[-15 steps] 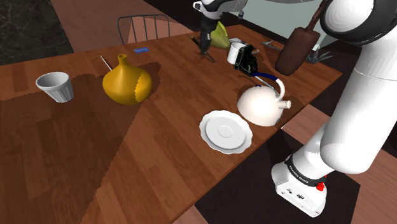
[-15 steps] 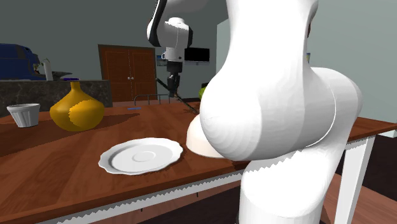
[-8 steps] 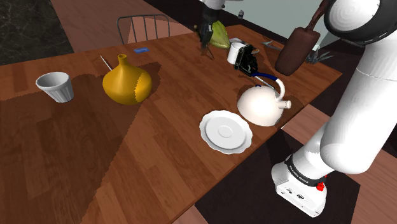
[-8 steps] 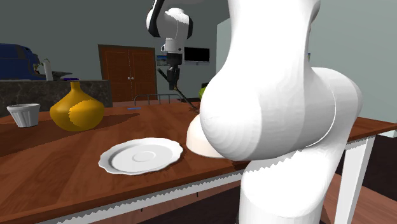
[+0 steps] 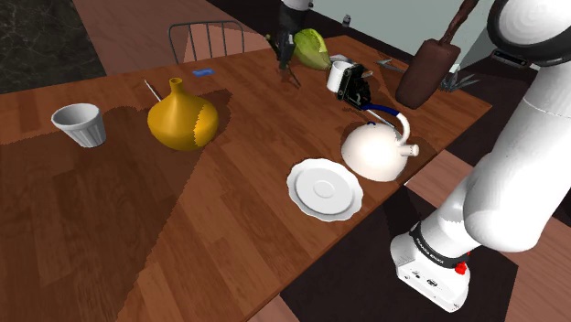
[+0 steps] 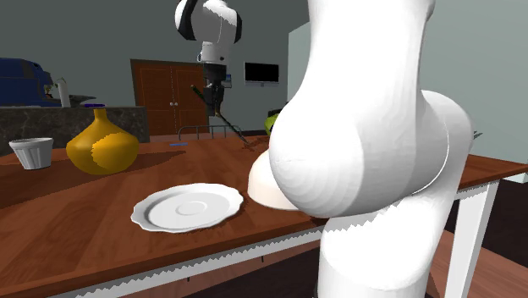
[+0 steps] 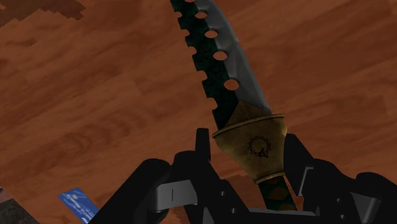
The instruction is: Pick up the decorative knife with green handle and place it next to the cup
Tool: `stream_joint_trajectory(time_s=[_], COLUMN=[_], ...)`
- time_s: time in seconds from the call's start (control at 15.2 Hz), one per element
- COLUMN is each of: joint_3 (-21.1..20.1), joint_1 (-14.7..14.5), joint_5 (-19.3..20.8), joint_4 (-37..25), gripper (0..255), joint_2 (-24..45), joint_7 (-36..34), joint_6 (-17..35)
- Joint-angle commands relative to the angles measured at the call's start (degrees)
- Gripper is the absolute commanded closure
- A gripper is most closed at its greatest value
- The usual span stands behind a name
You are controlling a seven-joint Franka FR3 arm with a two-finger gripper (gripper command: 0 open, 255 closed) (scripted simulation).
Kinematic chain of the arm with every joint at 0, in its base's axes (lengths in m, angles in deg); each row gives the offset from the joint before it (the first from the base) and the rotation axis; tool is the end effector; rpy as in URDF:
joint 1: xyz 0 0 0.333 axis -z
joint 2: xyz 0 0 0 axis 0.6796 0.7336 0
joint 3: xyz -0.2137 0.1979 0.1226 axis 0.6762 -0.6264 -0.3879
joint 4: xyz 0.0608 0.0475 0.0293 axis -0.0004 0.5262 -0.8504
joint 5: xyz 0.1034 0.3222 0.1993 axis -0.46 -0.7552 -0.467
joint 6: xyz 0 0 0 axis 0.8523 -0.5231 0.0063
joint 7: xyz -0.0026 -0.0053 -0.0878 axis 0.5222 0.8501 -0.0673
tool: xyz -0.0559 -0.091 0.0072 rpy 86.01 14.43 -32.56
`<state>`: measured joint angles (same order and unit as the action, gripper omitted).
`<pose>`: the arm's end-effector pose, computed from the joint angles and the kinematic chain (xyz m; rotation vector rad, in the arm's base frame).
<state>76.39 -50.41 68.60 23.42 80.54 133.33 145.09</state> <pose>0.6444 -0.0024 0.4956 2.7607 1.4464 0.1986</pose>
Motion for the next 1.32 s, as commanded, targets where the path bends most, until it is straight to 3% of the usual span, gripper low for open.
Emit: stream_joint_trajectory(time_s=[0.0,0.66,1.25], joint_3=[-0.85,-5.33,-9.16], joint_1=[-1.66,-9.67,-16.72], joint_5=[0.60,3.42,5.81], joint_4=[0.91,1.96,-3.42], gripper=[255,255,255], joint_2=[-0.46,-1.28,2.52], joint_7=[-2.70,-15.98,-27.56], joint_6=[0.59,1.30,-0.24])
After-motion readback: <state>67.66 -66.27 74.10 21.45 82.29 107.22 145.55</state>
